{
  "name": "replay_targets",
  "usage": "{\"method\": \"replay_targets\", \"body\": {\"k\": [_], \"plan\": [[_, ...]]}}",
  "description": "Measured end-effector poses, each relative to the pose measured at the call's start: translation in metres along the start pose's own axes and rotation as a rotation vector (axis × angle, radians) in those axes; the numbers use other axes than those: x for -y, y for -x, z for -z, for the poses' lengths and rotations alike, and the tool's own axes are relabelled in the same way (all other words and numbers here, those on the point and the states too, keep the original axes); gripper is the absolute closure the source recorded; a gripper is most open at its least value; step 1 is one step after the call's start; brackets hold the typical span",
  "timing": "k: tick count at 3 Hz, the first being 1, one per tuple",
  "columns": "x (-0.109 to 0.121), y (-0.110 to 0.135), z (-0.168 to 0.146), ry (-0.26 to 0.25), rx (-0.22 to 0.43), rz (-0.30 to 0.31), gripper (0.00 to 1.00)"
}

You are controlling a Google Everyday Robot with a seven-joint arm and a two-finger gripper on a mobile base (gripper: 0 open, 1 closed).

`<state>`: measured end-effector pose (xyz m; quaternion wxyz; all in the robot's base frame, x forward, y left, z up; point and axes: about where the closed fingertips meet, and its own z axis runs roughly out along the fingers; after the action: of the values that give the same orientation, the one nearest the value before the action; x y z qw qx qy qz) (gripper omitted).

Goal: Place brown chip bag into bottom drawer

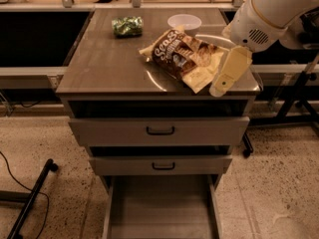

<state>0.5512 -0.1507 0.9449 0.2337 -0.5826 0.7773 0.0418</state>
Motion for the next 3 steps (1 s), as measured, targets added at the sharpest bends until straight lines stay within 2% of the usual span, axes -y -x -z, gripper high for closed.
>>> {"method": "replay_targets", "body": {"k": [1, 2, 3], "plan": [[0.027, 0.012, -0.024, -0.043, 0.020, -0.064, 0.00], [0.053, 0.024, -0.046, -0.058, 0.038, -0.143, 0.00], [0.070, 0.034, -0.064, -0.046, 0.048, -0.196, 0.00]]}}
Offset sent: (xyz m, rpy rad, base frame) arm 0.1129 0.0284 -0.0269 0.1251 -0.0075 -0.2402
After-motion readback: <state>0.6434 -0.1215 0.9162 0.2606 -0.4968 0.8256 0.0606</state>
